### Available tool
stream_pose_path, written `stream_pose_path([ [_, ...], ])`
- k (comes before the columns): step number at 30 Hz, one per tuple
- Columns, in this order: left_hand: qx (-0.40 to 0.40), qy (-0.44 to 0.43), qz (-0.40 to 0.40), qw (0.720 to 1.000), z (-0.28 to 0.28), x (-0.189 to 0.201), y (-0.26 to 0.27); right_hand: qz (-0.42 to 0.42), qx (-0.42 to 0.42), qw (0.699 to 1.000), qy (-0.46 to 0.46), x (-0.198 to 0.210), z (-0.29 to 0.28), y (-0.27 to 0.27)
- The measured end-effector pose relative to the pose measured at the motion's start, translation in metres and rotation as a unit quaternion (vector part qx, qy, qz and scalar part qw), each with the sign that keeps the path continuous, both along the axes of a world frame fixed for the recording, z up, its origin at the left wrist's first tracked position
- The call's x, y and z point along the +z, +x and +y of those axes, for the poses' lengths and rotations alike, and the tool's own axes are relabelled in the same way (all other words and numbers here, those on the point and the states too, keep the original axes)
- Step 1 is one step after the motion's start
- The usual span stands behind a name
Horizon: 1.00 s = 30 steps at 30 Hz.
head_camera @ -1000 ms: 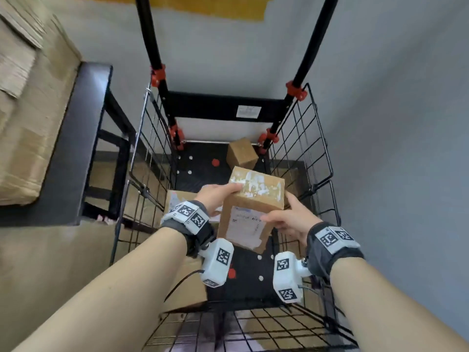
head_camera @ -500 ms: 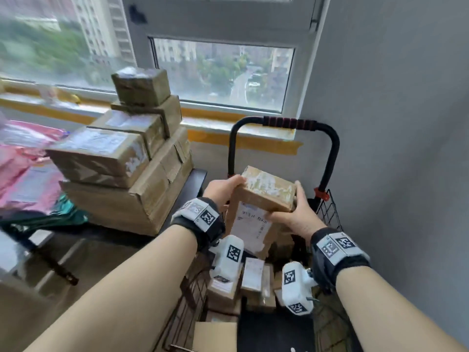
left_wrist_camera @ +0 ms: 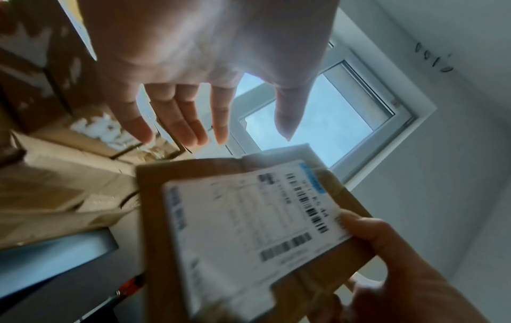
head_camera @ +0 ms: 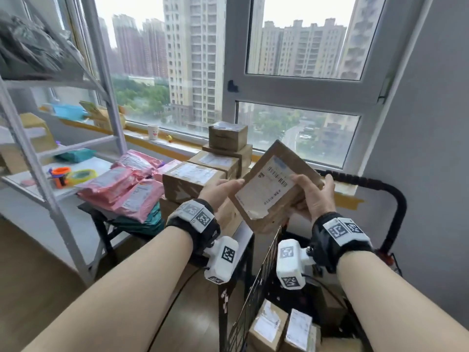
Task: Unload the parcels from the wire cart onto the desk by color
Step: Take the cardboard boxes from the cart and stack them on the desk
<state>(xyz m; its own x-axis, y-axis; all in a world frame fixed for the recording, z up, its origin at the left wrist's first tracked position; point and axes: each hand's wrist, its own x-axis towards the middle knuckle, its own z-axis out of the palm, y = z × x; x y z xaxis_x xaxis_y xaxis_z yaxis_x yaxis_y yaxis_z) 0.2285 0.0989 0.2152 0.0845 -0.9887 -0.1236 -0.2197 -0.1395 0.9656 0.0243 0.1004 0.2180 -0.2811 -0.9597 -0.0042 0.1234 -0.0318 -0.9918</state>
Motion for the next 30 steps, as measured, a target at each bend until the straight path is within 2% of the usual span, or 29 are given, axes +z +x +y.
stream_pose_path([
  [3, 0.007, 0.041, 0.024, 0.999, -0.012, 0.002, 0.032, -0.048, -0.010, 0.999, -0.003, 0.014, -0.014, 0.039],
  [6, -0.023, 0.075, 0.070, 0.995, -0.028, 0.004, 0.060, -0.098, -0.025, 0.995, 0.006, 0.018, -0.035, 0.083],
  [9, -0.033, 0.070, 0.097, 0.992, -0.053, 0.007, 0.093, -0.122, -0.012, 0.992, 0.023, 0.017, -0.057, 0.130],
  [13, -0.006, 0.029, 0.066, 0.997, -0.102, 0.009, 0.153, -0.076, 0.006, 0.995, 0.069, 0.019, -0.087, 0.175],
  [17, -0.042, 0.001, 0.127, 0.991, -0.145, 0.026, 0.196, -0.028, 0.005, 0.996, 0.085, 0.028, -0.121, 0.206],
  [20, -0.069, -0.011, 0.135, 0.988, -0.179, 0.036, 0.208, -0.014, -0.018, 0.997, 0.076, 0.032, -0.141, 0.222],
  [25, -0.105, -0.013, 0.143, 0.984, -0.228, 0.043, 0.214, -0.052, -0.069, 0.995, 0.044, 0.038, -0.173, 0.226],
  [27, -0.126, -0.017, 0.165, 0.978, -0.247, 0.040, 0.211, -0.046, -0.075, 0.995, 0.048, 0.039, -0.187, 0.223],
  [30, -0.148, -0.012, 0.156, 0.977, -0.271, 0.035, 0.205, -0.030, -0.094, 0.993, 0.070, 0.035, -0.206, 0.216],
])
